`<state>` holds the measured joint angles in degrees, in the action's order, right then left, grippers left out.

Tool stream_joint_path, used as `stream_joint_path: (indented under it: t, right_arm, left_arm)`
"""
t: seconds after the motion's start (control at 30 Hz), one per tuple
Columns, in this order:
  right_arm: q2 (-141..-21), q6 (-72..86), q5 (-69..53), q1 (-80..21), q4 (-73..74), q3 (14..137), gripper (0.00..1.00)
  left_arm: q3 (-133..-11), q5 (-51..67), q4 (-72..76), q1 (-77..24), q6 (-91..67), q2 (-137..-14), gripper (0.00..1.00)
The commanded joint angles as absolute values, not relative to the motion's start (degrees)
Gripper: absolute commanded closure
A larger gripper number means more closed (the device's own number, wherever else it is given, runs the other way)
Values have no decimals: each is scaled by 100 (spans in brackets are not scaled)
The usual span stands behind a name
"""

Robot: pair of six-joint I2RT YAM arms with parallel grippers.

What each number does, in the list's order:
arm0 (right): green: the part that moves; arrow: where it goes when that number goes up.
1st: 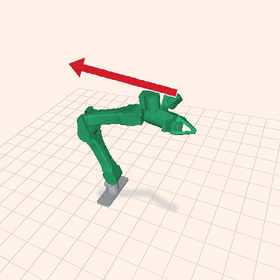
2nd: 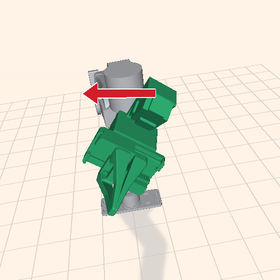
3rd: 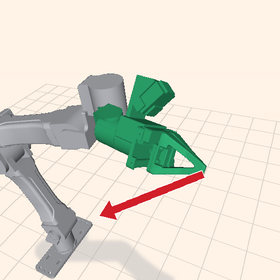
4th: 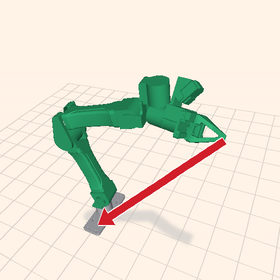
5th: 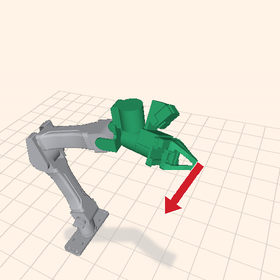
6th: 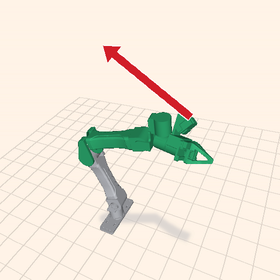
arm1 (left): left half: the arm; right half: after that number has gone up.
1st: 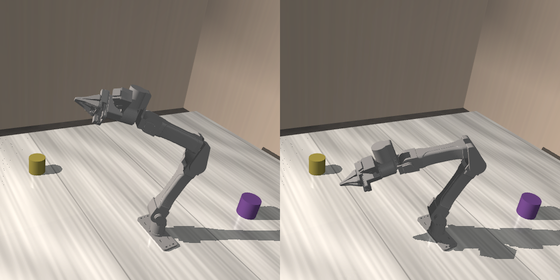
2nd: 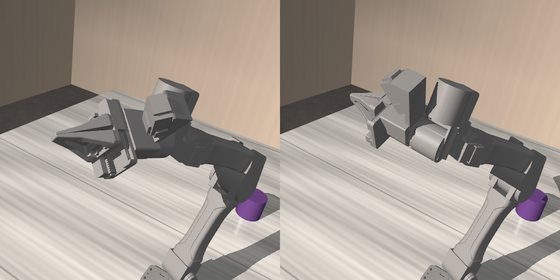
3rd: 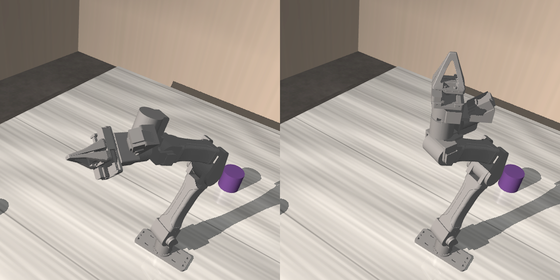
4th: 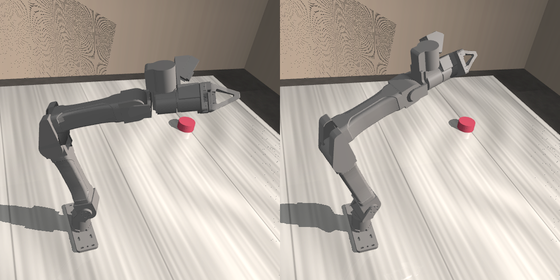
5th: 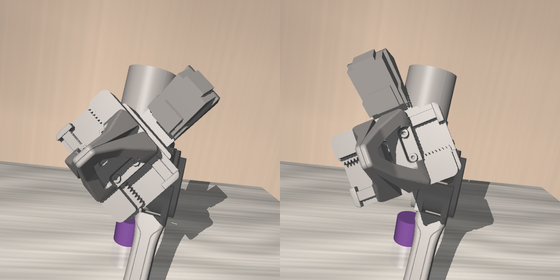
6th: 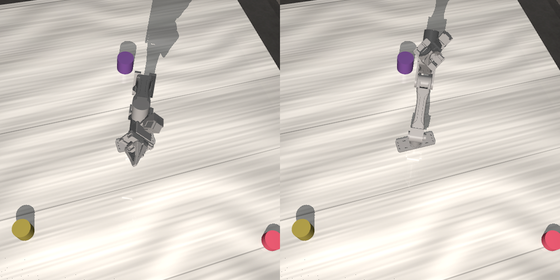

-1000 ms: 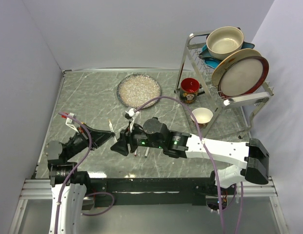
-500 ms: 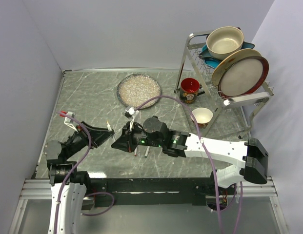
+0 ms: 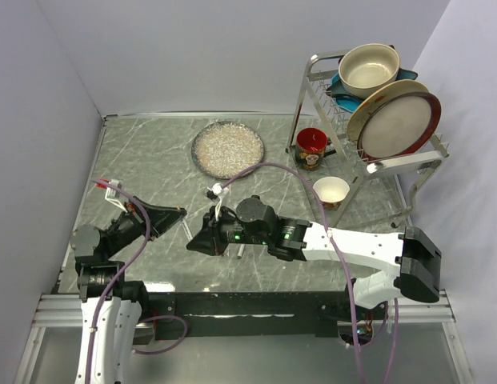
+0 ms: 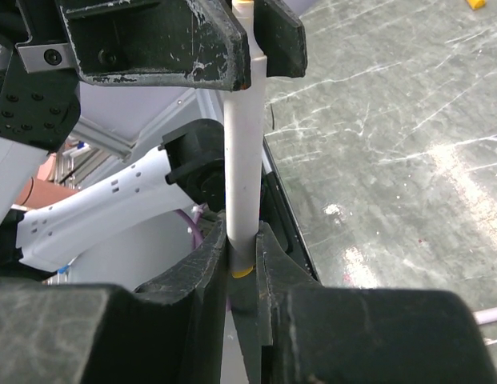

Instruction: Insert the pens into the pen caps

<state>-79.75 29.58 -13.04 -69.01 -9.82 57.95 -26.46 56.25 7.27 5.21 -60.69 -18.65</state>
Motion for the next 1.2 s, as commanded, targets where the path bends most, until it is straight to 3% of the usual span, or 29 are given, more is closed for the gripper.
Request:
stream_joint_path:
  t: [0.0,0.03,0.13,0.37,0.6,0.87,1.1,1.13,1.17]
  right_arm:
    - [-7734,3015,-1397,-6926,-1257,5880,72]
    - [-7743,3015,-1467,-6926,-1274,5906,60]
    - [-7796,3041,-1599,-6873,-1301,6029,49]
    - [-7945,3076,-1670,-6847,-1327,6249,50]
    - [-8042,3076,-1530,-6820,-1301,6381,64]
    - [-8174,3199,-1556,-6768,-1397,6486,57]
    - [-8279,3296,-1608,-6741,-1459,6504,76]
    - [-8288,3339,-1635,-6724,-1485,6495,82]
    - [-8323,3357,-1704,-6724,-1511,6504,97]
  left_arm:
    - [-2619,5713,808,527,-6011,-1785,99]
    - [-2576,5730,809,527,-6047,-1767,99]
    - [-2549,5801,782,527,-6073,-1723,99]
    - [-2593,5853,764,527,-6126,-1723,99]
    - [-2470,5915,1063,527,-6389,-1802,99]
    - [-2206,5985,1731,527,-6987,-1749,99]
    - [-2171,5950,1880,519,-7145,-1758,99]
    - [-2153,5959,2020,519,-7215,-1758,99]
    - [-2127,5959,2152,519,-7303,-1767,99]
